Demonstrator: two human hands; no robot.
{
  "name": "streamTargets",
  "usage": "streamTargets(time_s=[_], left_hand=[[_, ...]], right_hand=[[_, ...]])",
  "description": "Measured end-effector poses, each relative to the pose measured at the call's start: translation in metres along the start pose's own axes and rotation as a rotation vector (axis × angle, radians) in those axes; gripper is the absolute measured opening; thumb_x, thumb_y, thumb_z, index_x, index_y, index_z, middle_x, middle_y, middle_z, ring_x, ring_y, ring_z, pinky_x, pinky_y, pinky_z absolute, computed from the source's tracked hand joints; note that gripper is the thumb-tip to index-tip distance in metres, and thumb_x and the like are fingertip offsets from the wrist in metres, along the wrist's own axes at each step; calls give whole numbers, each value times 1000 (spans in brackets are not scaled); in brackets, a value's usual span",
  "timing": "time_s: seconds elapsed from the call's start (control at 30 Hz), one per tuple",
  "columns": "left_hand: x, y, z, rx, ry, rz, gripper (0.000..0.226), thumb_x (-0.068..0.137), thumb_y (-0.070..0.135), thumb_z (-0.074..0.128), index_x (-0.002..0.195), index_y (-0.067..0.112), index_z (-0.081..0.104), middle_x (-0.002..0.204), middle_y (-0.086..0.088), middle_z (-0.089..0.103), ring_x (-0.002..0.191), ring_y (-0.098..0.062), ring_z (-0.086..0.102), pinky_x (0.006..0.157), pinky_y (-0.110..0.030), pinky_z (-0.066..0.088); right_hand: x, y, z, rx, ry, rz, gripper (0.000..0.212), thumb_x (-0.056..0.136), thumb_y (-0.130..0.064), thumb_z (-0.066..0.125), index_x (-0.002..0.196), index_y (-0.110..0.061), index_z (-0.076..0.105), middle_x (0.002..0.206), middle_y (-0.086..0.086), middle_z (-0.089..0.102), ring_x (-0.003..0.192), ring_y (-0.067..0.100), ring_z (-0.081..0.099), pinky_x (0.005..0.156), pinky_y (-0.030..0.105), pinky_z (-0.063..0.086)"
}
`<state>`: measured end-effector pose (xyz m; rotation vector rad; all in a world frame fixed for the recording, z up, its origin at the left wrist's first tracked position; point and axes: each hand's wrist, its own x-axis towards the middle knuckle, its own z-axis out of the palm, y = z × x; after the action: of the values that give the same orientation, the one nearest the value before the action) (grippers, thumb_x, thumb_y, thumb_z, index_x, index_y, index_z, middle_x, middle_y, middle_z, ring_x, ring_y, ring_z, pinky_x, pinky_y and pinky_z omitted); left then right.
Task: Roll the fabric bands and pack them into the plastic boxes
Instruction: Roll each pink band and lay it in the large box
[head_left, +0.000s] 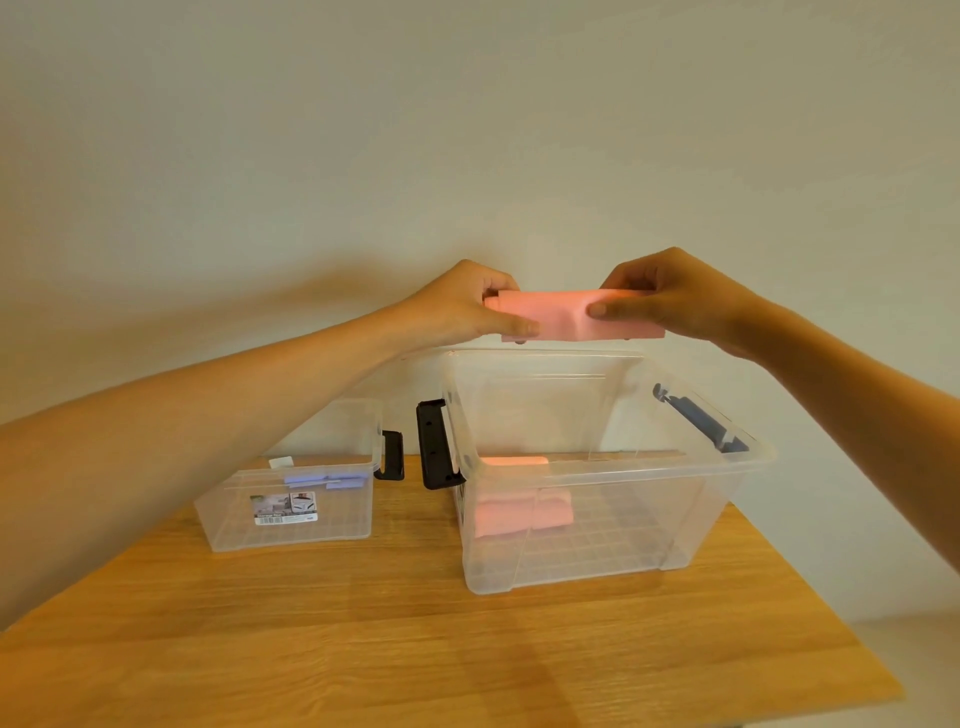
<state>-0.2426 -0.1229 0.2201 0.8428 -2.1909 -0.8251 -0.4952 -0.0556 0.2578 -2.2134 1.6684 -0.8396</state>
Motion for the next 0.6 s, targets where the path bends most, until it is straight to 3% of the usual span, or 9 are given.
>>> streamTargets(time_s=[0.17,0.27,0.4,0.5,0.6], left_hand=[[9,-10,8,21,-36,-17,19,91,27,73,87,8,72,85,2,78,89,-20,61,81,-32,41],[14,-15,15,32,-69,-30,21,92,27,71,91,6,72,85,2,79,89,-11,61,80,-29,43],[22,-24,28,53,-112,-33,18,92,27,71,90,10,72,81,7,78,84,-18,58,73,-30,38],[31,-33,36,89,-136,-39,16,87,30,77,91,15,72,84,5,78,88,-21,67,75,-31,43],[42,-38,42,172,-150,-35,26,81,36,83,97,19,72,86,8,73,76,-7,64,69,-21,44]], right_hand=[[4,15,7,-104,-58,-45,25,91,-39,71,110,-22,71,89,2,70,79,17,63,69,19,48],[7,23,10,-179,-108,-71,24,91,-38,72,112,-27,69,93,-2,70,83,17,63,71,21,48],[14,38,21,-254,-153,-108,23,92,-35,72,113,-25,70,101,-4,70,91,17,64,79,28,52],[18,53,30,-276,-162,-107,19,94,-31,70,110,-21,69,100,-3,69,92,18,63,82,33,52],[23,69,38,-259,-162,-107,13,96,-28,69,107,-23,65,96,-4,67,86,13,61,74,26,48]])
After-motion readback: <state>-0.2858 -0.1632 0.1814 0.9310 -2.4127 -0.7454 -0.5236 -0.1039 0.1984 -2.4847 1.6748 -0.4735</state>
